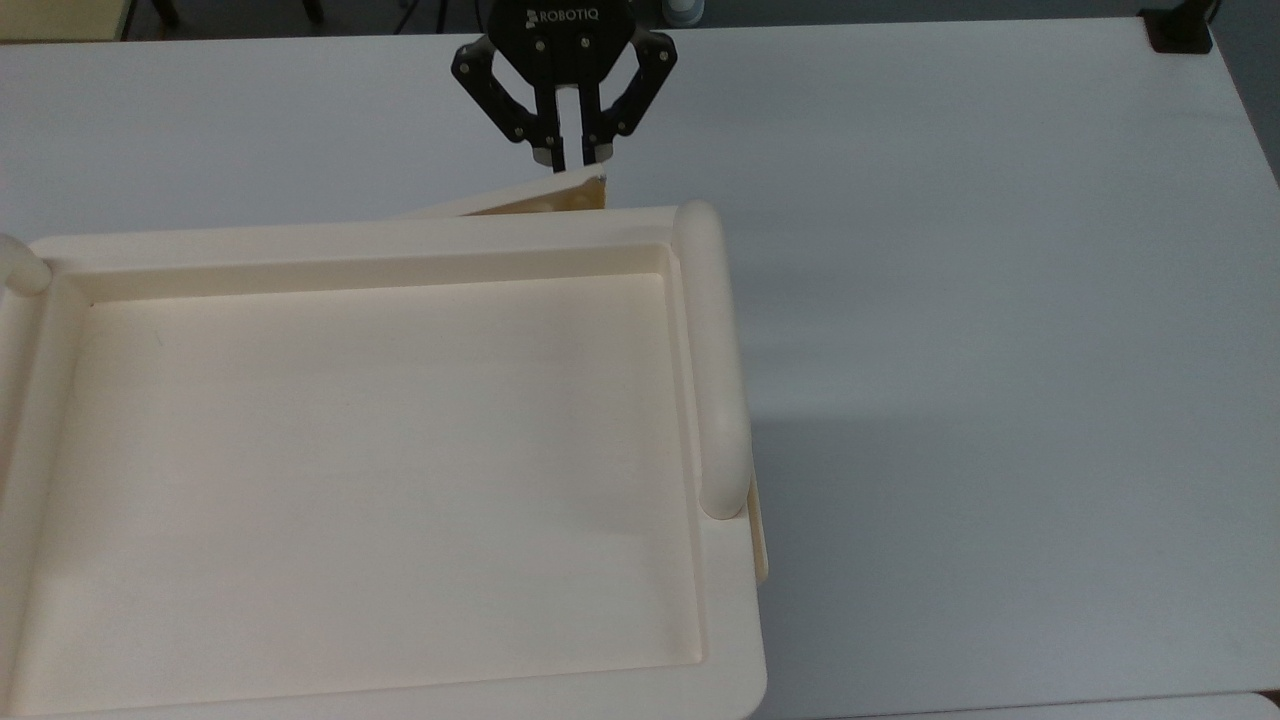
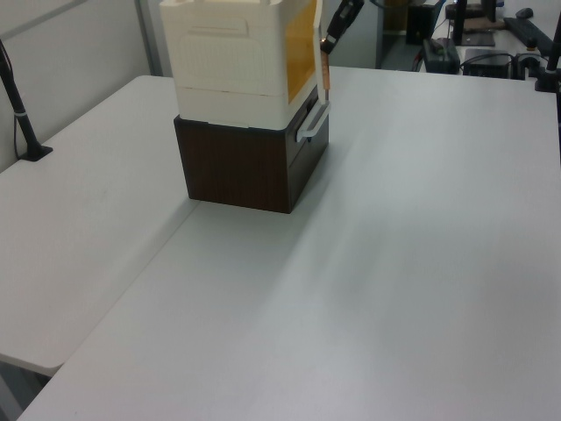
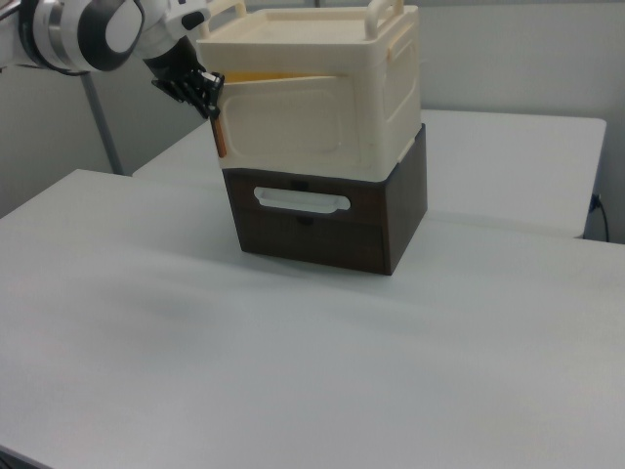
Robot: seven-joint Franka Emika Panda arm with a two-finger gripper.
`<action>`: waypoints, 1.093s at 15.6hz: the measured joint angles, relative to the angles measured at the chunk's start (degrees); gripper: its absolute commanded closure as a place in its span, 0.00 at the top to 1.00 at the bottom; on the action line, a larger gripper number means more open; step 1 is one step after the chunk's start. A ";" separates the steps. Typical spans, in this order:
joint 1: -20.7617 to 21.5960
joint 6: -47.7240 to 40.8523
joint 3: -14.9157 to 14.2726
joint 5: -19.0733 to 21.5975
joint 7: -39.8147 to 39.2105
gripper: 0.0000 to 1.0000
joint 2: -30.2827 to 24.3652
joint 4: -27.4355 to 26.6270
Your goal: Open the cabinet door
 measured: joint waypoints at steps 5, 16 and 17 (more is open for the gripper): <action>-3.33 -13.25 -0.01 0.12 -2.40 0.77 -3.16 -0.07; -15.20 -27.03 -4.77 0.00 -14.85 1.00 -7.98 -0.67; -15.82 -27.03 -5.65 0.00 -15.69 1.00 -7.98 -0.72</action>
